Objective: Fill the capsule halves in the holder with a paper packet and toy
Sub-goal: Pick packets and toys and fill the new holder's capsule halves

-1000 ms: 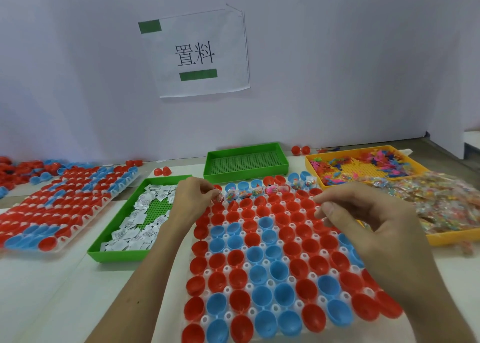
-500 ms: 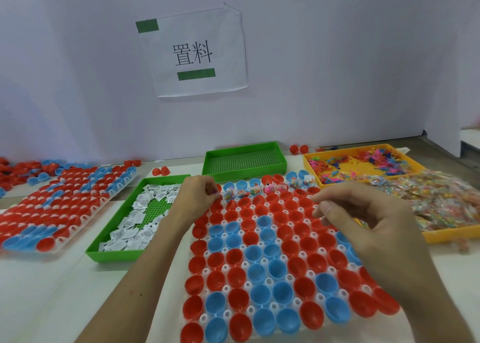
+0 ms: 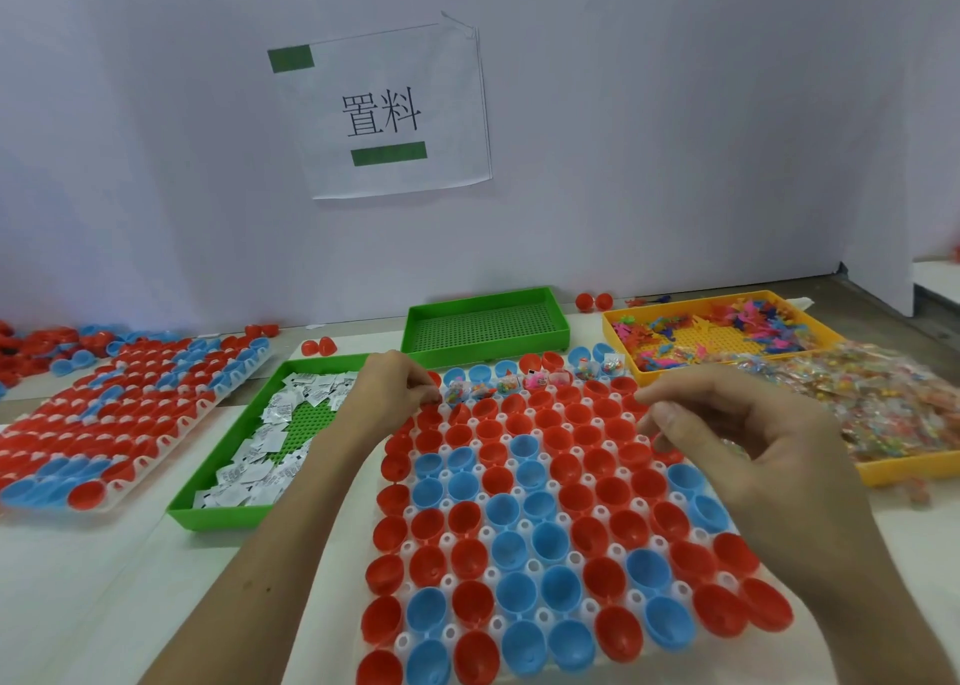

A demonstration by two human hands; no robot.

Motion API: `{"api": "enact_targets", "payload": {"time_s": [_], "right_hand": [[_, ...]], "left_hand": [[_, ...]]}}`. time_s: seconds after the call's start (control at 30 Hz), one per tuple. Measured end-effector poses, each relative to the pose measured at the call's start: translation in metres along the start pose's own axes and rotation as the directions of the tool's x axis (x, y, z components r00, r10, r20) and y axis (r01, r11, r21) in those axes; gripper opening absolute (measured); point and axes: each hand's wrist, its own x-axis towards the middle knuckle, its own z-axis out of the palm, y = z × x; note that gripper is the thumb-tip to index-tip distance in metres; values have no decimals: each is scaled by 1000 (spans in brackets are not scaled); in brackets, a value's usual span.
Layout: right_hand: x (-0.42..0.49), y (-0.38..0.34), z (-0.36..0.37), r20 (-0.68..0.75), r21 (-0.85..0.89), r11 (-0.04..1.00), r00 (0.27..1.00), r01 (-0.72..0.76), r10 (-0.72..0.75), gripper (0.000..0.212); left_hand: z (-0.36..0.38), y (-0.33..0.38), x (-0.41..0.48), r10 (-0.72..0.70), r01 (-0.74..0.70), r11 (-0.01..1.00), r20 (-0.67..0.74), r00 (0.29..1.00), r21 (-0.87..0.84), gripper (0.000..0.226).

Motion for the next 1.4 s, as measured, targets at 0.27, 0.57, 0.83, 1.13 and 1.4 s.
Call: {"api": "enact_targets", "payload": {"time_s": [0.27,0.57,0.83,1.13,1.4], "right_hand": [[11,19,-36,-102,-153,982,990,-110,95,28],[80,89,-71,159,-724,629,818,-284,552,22],[71,123,-61,-5,-667,690,928,-280,372,19],[69,126,-52,5,-719,638,917,-274,400,13],[66,129,-49,-85,-661,704,958,-260,275,14]], "left_hand": [[-22,-34,-9,-93,88,996,-275,957,-32,22],[-20,-86,-37,-343,359,930,-168,924,78,6],[-15,-75,-36,-359,382,921,-223,906,72,17],[-13,-80,-37,-425,436,900,-197,883,14,12],[-6,-76,-38,-415,428,904,-228,881,9,7]]}}
